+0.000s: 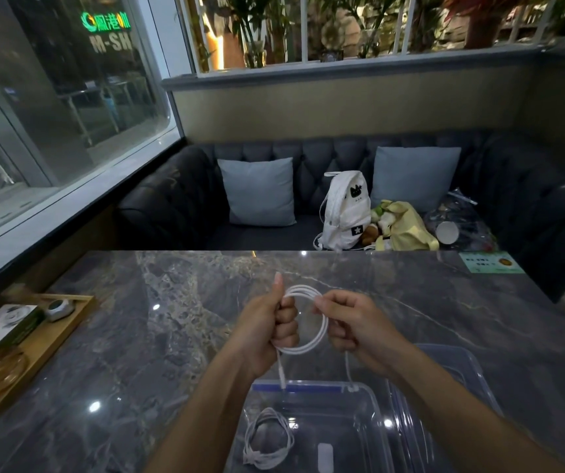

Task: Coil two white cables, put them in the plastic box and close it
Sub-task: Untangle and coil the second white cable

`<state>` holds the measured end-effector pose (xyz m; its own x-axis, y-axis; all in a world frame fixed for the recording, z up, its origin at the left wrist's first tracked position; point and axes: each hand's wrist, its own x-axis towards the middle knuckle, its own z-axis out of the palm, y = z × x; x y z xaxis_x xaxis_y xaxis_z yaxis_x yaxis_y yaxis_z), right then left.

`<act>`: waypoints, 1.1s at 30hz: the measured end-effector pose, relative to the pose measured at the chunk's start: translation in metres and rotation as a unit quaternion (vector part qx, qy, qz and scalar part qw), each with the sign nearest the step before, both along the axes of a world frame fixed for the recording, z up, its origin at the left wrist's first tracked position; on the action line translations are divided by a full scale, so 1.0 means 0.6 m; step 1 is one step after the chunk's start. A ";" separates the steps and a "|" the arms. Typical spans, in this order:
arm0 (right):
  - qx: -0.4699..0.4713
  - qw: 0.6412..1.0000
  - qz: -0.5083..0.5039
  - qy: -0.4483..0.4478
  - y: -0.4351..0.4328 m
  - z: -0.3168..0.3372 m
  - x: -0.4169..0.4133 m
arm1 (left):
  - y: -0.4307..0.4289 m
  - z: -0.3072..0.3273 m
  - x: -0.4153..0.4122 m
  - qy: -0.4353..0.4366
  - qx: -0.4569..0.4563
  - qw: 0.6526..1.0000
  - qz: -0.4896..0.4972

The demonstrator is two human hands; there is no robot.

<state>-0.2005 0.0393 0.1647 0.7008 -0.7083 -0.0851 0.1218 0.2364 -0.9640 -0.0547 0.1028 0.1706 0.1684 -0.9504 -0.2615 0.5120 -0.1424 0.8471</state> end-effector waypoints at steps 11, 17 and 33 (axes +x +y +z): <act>-0.070 0.994 -0.031 0.075 0.007 0.005 0.008 | -0.007 -0.014 -0.021 -0.041 -0.002 0.998 0.055; -0.017 0.997 -0.025 0.069 0.004 0.002 0.007 | 0.001 -0.012 -0.031 -0.120 0.013 0.992 0.049; -0.304 0.926 -0.048 0.219 0.007 -0.003 0.010 | 0.045 0.010 0.025 -0.323 0.017 0.927 -0.192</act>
<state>-0.1947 0.0438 0.1630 0.6242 -0.7762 0.0889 -0.3209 -0.3585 -0.8767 -0.0399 0.1296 0.1768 -0.0475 -0.9657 -0.2552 -0.1944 -0.2416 0.9507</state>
